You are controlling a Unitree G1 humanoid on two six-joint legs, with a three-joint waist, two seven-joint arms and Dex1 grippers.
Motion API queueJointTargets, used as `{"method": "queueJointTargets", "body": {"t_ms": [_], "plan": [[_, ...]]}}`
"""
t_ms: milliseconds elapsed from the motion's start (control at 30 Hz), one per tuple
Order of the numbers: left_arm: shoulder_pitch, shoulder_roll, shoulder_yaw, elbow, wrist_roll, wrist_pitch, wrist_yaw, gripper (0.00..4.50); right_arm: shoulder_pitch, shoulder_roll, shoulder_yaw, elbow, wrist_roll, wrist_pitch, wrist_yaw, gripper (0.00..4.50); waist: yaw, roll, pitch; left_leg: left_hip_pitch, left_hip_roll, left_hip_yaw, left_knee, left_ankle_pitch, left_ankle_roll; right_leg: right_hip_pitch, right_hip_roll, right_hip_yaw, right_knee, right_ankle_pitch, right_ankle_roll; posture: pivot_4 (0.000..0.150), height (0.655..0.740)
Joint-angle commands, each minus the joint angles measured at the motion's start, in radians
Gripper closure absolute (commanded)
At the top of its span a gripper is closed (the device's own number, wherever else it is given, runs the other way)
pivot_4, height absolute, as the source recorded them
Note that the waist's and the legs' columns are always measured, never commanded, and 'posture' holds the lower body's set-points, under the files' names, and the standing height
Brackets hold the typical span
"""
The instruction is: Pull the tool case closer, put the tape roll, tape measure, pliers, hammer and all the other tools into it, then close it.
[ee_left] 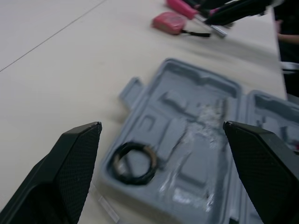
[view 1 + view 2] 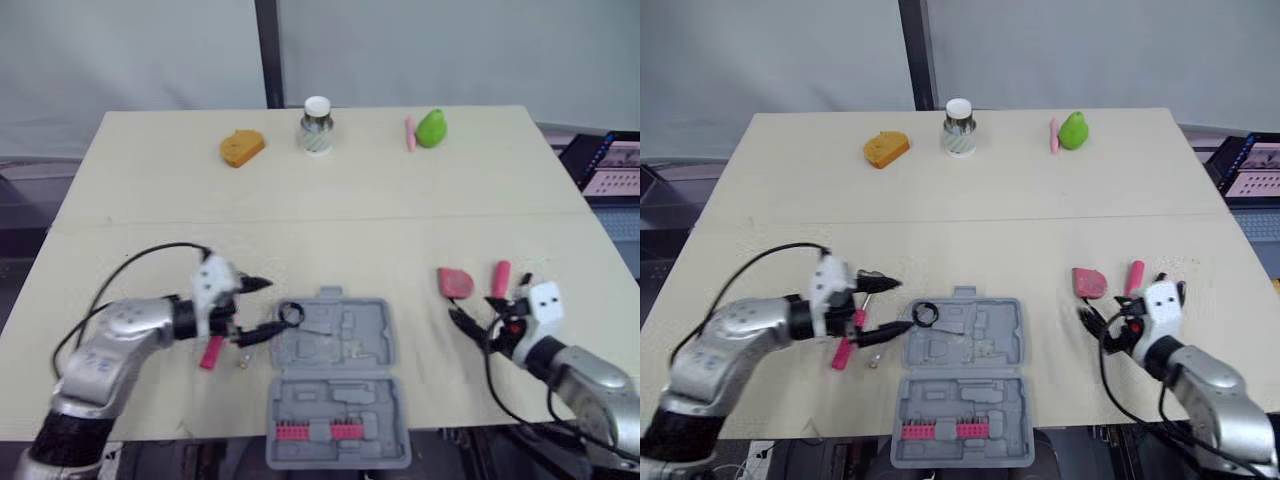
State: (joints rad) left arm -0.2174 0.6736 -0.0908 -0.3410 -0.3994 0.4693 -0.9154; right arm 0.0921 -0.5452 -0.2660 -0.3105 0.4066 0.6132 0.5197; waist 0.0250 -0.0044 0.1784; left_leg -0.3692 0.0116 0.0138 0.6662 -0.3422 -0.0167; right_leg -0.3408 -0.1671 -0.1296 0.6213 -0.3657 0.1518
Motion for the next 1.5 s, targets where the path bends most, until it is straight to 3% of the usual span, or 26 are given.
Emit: {"method": "queueJointTargets", "body": {"t_ms": [33,367,767,867,1100,1300,1500], "plan": [[-0.047,-0.035,-0.088,-0.008,0.034,-0.064,-0.048,0.03,0.009,-0.010,0.042,-0.006,-0.061,-0.010,-0.034,0.00,0.000,0.000,0.000,0.000,0.000,0.000,0.000,0.000,0.000,0.000,0.000,0.000,0.000,0.000,0.000,0.150,0.7400],[-0.112,-0.139,-0.179,0.024,0.088,-0.105,-0.035,0.03,-0.042,0.001,0.084,0.096,-0.140,-0.038,-0.053,0.00,-0.002,0.000,0.000,0.000,0.000,0.000,0.000,0.000,0.000,0.000,0.000,-0.001,0.000,0.000,0.000,0.150,0.7400],[-0.116,-0.157,-0.183,0.001,0.099,-0.080,-0.009,0.03,-0.118,0.052,0.107,0.185,-0.160,-0.040,-0.063,0.00,-0.003,0.000,0.000,0.000,0.000,0.000,0.001,0.000,0.000,0.000,0.000,-0.001,0.000,0.000,0.000,0.150,0.7400],[-0.120,-0.160,-0.184,0.001,0.100,-0.078,-0.003,0.00,-0.124,0.060,0.095,0.202,-0.171,-0.042,-0.091,0.84,-0.003,0.000,0.000,0.000,0.000,0.000,0.001,0.000,0.000,0.000,0.000,-0.001,0.000,0.000,0.000,0.150,0.7400],[-0.123,-0.164,-0.190,0.021,0.112,-0.102,-0.008,0.00,-0.106,0.061,0.090,0.187,-0.163,-0.012,-0.099,4.34,0.000,0.000,0.000,0.000,0.000,-0.001,0.001,0.000,0.000,0.001,0.000,-0.001,0.000,0.000,0.000,0.150,0.7400],[-0.109,-0.138,-0.197,0.038,0.136,-0.153,-0.052,0.00,-0.029,0.061,0.080,0.076,-0.132,0.031,-0.085,4.42,0.000,0.000,0.000,0.000,0.000,-0.001,0.001,0.000,0.000,0.001,0.000,-0.001,0.000,0.000,0.000,0.150,0.7400],[-0.062,-0.035,-0.219,0.051,0.153,-0.233,-0.173,0.00,0.160,0.093,0.062,-0.160,-0.058,0.134,-0.098,4.42,0.001,0.001,0.000,0.000,0.000,-0.001,0.000,0.000,0.000,0.000,0.000,-0.001,0.000,0.000,0.000,0.150,0.7400]]}}
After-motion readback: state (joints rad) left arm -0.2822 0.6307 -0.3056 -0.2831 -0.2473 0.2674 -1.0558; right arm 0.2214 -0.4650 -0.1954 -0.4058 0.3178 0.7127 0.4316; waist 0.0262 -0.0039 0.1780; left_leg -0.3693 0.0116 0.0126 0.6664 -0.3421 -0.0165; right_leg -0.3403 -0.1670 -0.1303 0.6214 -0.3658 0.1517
